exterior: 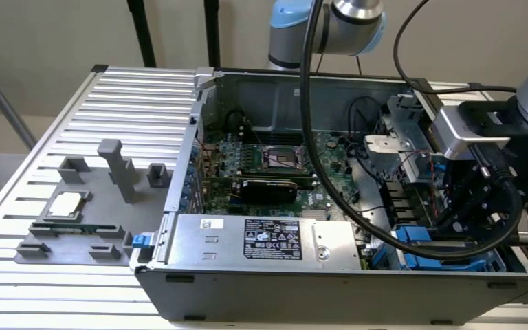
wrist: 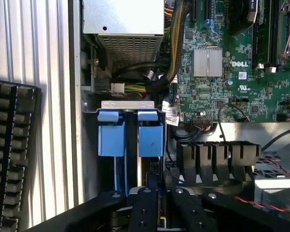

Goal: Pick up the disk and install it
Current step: 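Insert the second disk wire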

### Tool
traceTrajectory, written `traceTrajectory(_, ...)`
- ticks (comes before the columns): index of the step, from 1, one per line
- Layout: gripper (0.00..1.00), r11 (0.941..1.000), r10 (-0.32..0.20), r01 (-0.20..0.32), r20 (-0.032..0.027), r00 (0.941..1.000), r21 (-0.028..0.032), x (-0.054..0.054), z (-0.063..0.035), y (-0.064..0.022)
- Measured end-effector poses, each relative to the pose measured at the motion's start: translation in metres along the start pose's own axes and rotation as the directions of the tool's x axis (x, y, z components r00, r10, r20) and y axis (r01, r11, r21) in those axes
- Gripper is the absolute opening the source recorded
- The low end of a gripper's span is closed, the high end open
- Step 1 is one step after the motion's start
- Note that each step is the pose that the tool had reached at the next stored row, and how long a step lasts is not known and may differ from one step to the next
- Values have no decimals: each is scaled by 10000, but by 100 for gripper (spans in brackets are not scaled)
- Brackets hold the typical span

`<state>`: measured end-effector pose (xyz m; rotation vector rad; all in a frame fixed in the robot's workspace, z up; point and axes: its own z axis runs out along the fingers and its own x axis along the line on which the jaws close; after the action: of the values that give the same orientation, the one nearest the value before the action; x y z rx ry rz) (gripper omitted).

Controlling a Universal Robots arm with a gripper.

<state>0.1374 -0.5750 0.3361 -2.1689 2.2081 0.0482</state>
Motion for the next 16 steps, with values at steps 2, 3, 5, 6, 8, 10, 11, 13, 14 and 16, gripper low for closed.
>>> traceTrajectory(2, 0, 10000, 0, 0, 3, 10000, 1, 1, 10, 0)
traceTrajectory(3, 0, 10000, 0, 0, 8, 10000, 1, 1, 13, 0)
traceTrajectory(5, 100, 10000, -1, 1, 30, 10000, 2, 0, 15, -1)
traceTrajectory(6, 100, 10000, 0, 0, 38, 10000, 0, 0, 0, 0)
traceTrajectory(8, 100, 10000, -1, 1, 16, 10000, 0, -3, -71, -1)
traceTrajectory(10, 100, 10000, -2, 2, 16, 10000, 0, -6, -147, -1)
traceTrajectory(11, 100, 10000, -2, 2, 18, 10000, 1, -7, -181, 1)
traceTrajectory(13, 100, 10000, -1, 1, 21, 10000, 13, -6, -223, 27)
traceTrajectory(14, 100, 10000, -3, 3, 24, 10000, 27, -4, -226, 60)
traceTrajectory(16, 100, 10000, -3, 3, 26, 10000, 52, -1, -228, 150)
